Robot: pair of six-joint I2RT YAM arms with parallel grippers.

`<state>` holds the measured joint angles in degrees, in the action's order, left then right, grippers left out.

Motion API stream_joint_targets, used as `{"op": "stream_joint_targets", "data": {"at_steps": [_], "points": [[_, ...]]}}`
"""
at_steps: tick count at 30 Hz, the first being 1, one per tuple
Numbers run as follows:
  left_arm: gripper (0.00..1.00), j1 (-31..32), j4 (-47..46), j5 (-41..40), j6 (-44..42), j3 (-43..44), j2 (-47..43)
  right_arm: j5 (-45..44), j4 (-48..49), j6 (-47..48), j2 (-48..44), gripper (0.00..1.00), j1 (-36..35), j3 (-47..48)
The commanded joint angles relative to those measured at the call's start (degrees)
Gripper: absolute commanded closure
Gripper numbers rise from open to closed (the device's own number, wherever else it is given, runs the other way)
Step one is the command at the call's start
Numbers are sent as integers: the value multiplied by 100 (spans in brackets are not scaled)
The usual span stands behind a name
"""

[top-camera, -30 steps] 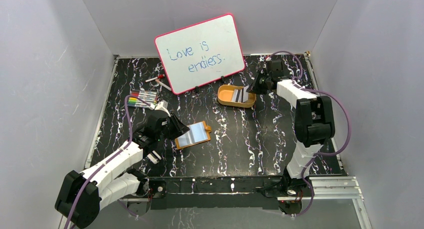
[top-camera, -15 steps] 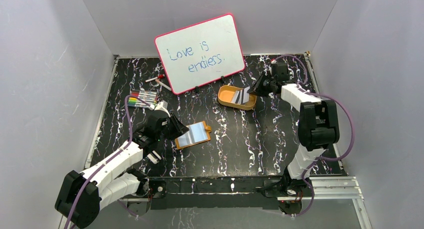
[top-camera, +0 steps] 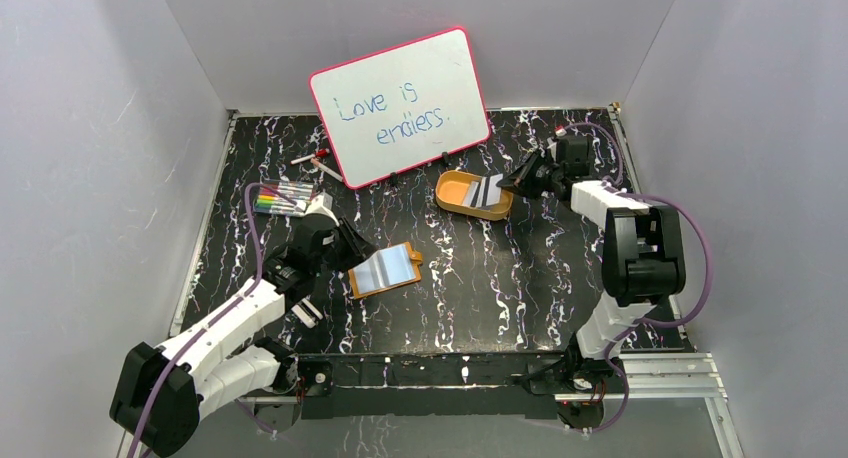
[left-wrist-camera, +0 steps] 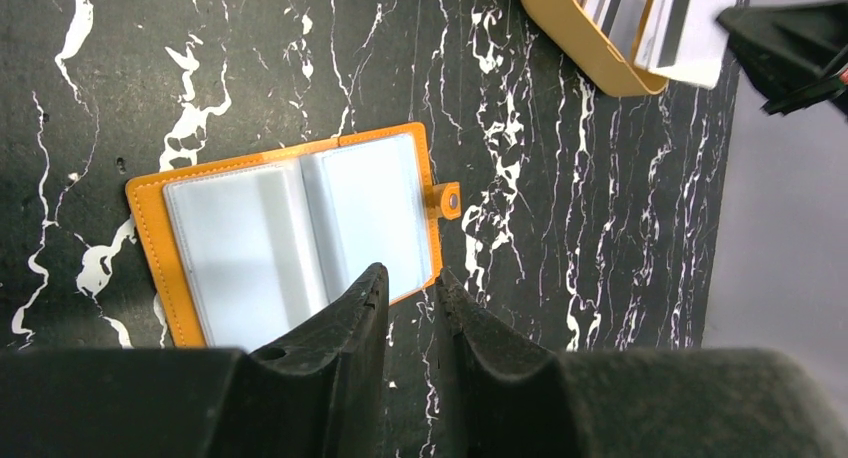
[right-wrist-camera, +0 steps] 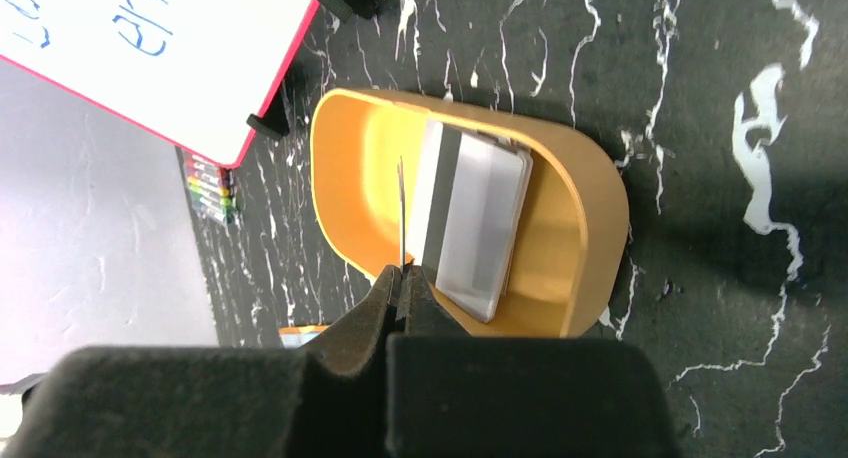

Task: Put the credit cards into the card holder
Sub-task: Pick up the credit card from the storage box.

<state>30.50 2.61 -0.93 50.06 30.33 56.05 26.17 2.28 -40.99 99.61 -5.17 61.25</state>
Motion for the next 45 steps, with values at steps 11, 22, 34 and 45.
{"op": "stream_joint_targets", "data": {"at_steps": [11,22,34,45], "points": [[65,5,-1300,394,-318,465,-112,2196,3046,-1621,-1167,100,110,-1353],[46,0,-4589,2925,587,445,925,3041,3655,-2076,-2439,100,-743,-2002],[48,8,-6077,3962,1290,588,1682,2928,5231,-3314,-2415,100,-1249,-2384],[64,9,-6101,3958,1209,342,1696,2807,5532,-3621,-2398,100,-1364,-2401]]}}
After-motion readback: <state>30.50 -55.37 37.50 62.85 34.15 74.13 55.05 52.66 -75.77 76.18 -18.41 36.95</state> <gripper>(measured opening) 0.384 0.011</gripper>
